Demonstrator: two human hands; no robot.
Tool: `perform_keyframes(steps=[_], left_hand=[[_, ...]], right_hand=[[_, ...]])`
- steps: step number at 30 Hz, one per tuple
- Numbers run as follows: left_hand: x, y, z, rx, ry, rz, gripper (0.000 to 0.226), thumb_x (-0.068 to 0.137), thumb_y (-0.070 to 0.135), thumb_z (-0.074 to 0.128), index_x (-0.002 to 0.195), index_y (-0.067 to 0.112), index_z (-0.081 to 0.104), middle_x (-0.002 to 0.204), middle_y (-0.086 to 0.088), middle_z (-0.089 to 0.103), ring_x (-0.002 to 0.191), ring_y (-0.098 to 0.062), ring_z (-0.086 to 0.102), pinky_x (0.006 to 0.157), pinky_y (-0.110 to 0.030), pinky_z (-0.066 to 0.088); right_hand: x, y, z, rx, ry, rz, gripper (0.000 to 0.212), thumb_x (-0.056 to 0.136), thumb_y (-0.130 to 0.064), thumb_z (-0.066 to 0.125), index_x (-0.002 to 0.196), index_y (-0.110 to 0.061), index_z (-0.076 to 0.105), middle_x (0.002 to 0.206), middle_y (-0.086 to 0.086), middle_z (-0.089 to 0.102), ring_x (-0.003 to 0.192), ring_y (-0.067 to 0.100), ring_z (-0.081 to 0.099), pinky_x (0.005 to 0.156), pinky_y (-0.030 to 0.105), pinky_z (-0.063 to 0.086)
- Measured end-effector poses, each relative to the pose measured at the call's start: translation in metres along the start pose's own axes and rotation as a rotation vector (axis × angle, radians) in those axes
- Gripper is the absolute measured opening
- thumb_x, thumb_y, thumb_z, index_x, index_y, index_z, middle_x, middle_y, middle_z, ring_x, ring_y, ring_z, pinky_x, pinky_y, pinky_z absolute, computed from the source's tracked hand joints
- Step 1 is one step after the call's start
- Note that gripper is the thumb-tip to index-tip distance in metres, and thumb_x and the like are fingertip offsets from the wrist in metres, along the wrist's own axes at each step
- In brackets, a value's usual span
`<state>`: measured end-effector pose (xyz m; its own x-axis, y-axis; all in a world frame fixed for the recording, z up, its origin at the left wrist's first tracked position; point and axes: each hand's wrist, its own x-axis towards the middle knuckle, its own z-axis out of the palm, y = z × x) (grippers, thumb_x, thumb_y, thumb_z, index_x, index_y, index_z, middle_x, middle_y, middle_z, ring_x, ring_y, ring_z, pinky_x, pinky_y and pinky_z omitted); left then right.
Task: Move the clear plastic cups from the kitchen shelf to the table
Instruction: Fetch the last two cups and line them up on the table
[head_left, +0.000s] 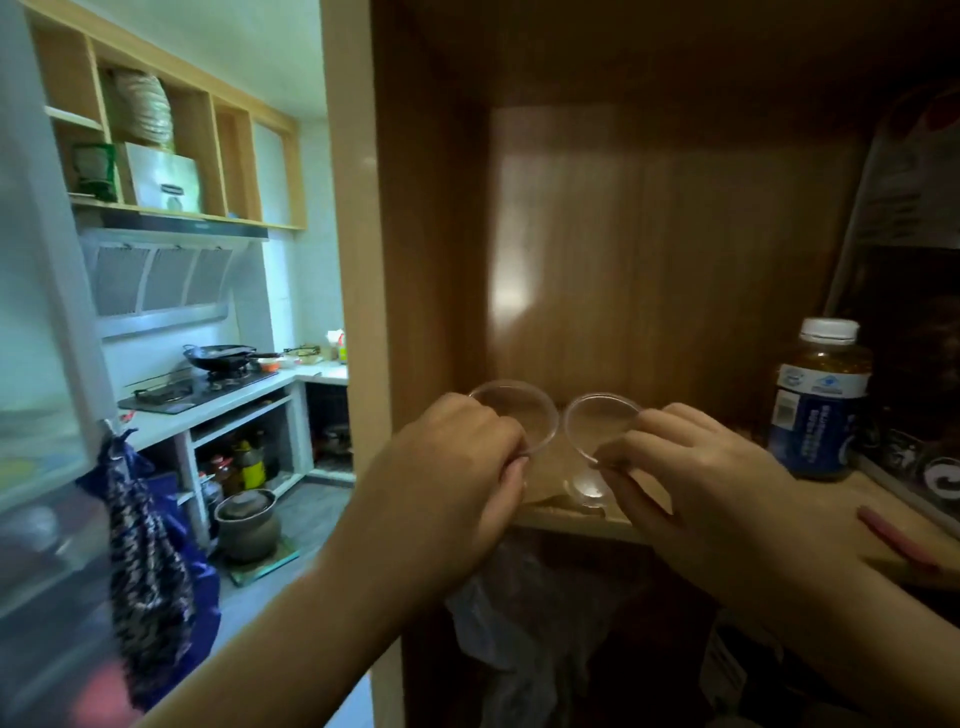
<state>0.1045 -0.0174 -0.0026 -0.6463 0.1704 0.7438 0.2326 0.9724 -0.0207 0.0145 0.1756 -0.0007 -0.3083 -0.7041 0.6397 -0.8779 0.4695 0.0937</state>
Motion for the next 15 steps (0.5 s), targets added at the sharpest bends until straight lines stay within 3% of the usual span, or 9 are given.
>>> perform_keyframes(steps=[5, 8, 11, 15], left_hand=[[-0.062, -0.019, -0.061, 0.104, 0.049, -0.167, 0.019, 0.085, 0.032, 0.046, 0.085, 0.022, 0.063, 0.08, 0.007, 0.063, 0.084, -0.012, 0.054, 0.065, -0.027, 0.047], [-0.093, -0.045, -0.095, 0.181, 0.091, -0.237, 0.017, 0.083, 0.029, 0.051, 0.082, 0.019, 0.065, 0.079, 0.005, 0.066, 0.087, -0.014, 0.053, 0.068, -0.025, 0.044], [-0.129, -0.071, -0.135, 0.235, 0.068, -0.347, 0.02, 0.083, 0.029, 0.051, 0.082, 0.017, 0.066, 0.081, 0.003, 0.068, 0.089, -0.02, 0.058, 0.071, -0.037, 0.05], [-0.188, -0.104, -0.192, 0.294, -0.007, -0.492, 0.019, 0.084, 0.029, 0.051, 0.082, 0.015, 0.065, 0.081, 0.0, 0.066, 0.09, -0.023, 0.058, 0.073, -0.038, 0.049]], right_hand=[[0.02, -0.071, 0.013, 0.067, 0.101, -0.088, 0.015, 0.085, -0.028, 0.053, 0.089, -0.022, 0.065, 0.088, -0.006, 0.066, 0.076, 0.014, 0.058, 0.057, 0.024, 0.049], [0.044, -0.115, 0.03, 0.135, 0.117, -0.182, 0.02, 0.089, -0.029, 0.048, 0.089, -0.021, 0.065, 0.092, -0.004, 0.066, 0.079, 0.017, 0.056, 0.065, 0.03, 0.049], [0.074, -0.166, 0.047, 0.212, 0.145, -0.255, 0.015, 0.089, -0.025, 0.052, 0.084, -0.02, 0.065, 0.083, -0.004, 0.065, 0.075, 0.015, 0.053, 0.067, 0.022, 0.043], [0.11, -0.248, 0.073, 0.344, 0.165, -0.36, 0.012, 0.089, -0.022, 0.056, 0.083, -0.019, 0.067, 0.08, -0.004, 0.064, 0.076, 0.021, 0.058, 0.067, 0.035, 0.05]])
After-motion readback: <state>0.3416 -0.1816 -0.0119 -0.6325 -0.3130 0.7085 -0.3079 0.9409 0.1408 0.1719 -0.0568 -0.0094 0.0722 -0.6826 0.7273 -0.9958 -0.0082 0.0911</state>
